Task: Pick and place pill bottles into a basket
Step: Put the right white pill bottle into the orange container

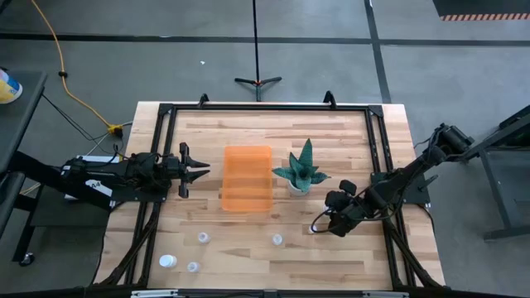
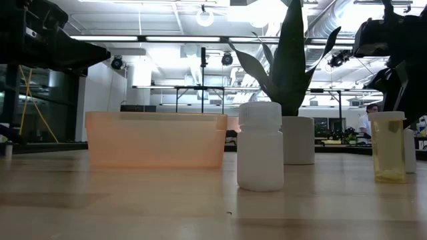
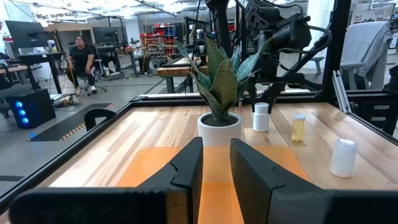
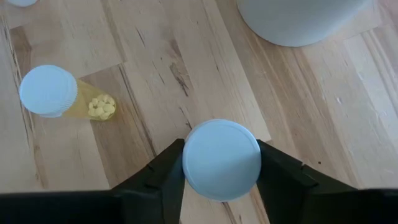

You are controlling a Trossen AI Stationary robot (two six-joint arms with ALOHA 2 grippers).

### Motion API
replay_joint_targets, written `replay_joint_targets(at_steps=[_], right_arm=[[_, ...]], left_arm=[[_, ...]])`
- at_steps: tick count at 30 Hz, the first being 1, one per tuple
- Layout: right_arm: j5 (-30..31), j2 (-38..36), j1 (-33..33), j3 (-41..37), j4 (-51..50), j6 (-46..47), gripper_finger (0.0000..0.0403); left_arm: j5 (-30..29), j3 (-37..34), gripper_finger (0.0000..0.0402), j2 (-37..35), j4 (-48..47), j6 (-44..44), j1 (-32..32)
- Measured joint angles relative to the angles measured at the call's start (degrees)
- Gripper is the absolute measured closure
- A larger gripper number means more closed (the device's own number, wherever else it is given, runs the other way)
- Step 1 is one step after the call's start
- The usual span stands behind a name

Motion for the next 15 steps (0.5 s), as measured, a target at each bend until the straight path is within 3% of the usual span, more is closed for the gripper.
replay_joint_targets(at_steps=[6, 15], right_arm=[[-0.11, 0.04, 0.0, 4.7, -2.22, -2.42, 0.0251], [6.88, 0.04, 0.02, 14.56, 0.08, -11.5, 0.0242]], left_arm=[[0.0, 0.0, 0.0284, 0.01, 0.0, 0.01, 0.0], [0.0, 0.0, 0.0284, 0.01, 0.01, 0.02, 0.0]])
